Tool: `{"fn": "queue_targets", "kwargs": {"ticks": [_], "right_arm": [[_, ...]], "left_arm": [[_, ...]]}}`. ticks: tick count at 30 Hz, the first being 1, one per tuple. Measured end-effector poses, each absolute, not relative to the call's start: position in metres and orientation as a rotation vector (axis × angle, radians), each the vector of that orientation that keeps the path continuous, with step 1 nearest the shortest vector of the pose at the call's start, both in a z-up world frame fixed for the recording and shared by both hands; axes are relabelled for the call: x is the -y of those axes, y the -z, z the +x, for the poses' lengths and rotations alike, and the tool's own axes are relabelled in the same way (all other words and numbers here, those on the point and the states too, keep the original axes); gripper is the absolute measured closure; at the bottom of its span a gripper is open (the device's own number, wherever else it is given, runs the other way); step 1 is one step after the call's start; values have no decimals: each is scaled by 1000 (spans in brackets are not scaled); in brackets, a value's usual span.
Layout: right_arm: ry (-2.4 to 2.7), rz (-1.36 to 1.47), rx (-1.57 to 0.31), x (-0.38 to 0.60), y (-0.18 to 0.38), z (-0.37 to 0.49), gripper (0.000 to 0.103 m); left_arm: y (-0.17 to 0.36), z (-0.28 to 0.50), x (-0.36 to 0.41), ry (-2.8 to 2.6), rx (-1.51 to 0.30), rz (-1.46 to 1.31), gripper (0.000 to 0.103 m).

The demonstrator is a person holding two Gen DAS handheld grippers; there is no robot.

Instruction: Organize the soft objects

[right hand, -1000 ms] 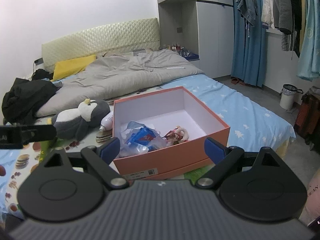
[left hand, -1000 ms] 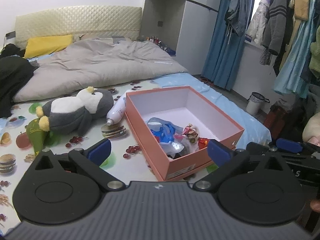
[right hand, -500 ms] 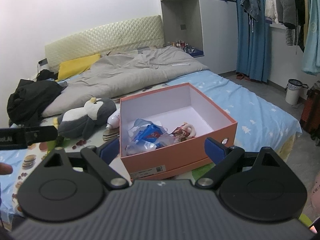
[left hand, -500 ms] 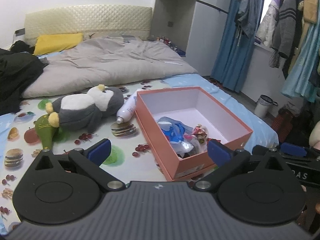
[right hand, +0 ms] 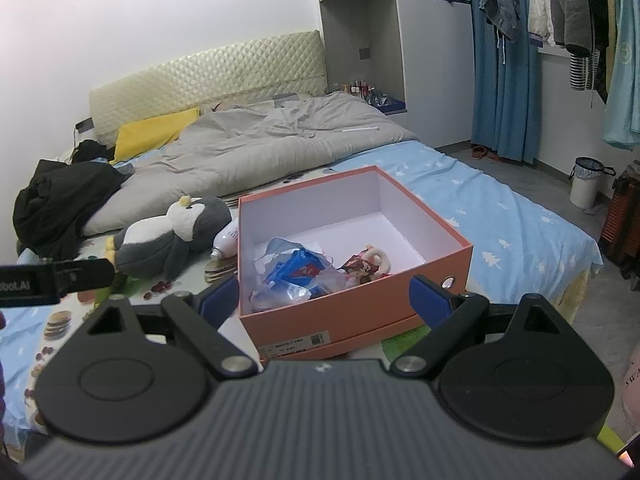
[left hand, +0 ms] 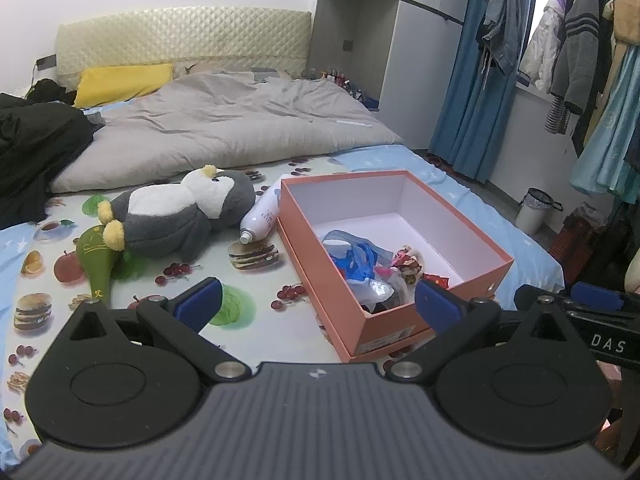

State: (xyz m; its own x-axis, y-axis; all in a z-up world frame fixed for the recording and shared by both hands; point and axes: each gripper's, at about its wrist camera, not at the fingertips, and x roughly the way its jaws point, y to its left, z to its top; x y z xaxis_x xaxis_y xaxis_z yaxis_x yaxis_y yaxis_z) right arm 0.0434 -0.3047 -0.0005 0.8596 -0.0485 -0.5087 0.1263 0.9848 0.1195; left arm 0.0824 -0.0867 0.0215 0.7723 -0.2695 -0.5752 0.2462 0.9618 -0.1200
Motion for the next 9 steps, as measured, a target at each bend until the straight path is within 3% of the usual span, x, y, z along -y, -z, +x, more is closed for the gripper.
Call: {"fn": "queue_targets", "kwargs": {"ticks": [9], "right_arm": [[92, 152, -529, 304, 0, 42, 10]], "left_arm": [[-25, 78, 84, 290, -606, -43, 0]]}}
